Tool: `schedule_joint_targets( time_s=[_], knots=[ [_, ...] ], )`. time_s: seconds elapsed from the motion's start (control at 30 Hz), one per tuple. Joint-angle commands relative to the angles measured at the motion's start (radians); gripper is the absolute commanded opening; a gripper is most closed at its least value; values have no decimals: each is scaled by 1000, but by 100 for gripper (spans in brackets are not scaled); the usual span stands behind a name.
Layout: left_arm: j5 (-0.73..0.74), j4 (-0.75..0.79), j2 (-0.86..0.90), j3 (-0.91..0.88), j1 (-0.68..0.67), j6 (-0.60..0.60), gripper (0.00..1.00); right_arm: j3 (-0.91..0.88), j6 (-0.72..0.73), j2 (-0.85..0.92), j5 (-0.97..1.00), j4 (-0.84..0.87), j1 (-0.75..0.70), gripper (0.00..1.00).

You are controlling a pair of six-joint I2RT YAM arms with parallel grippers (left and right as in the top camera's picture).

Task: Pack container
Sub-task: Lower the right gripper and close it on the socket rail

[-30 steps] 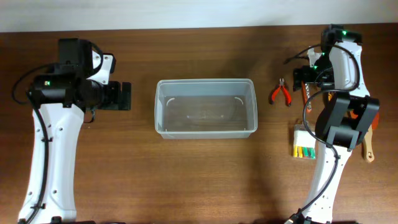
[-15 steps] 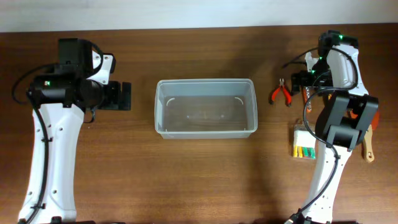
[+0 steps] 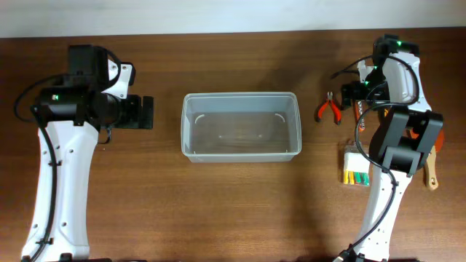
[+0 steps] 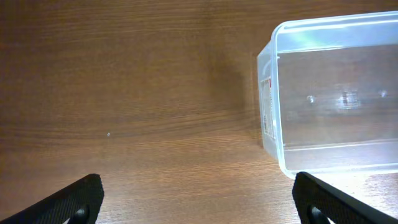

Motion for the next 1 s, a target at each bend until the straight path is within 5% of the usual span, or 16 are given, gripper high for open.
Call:
schedule_joint_targets(
  time_s=[0.0,0.13,0.27,0.33,0.6,0.97],
  knots=[
    [-3,-1,2,18,3,2,99,-6,5,21,7,4,6,95],
    [-3,-1,2,18,3,2,99,-6,5,21,7,6,5,75],
    [-3,-1,2,18,3,2,99,-6,5,21,7,7,5,69],
    [-3,0,2,18,3,2,99,-6,5,21,7,7,5,56],
    [-3,-1,2,18,3,2,99,-6,5,21,7,7,5,33],
    [-3,-1,2,18,3,2,99,-6,8,21,7,4,6,17]
  ],
)
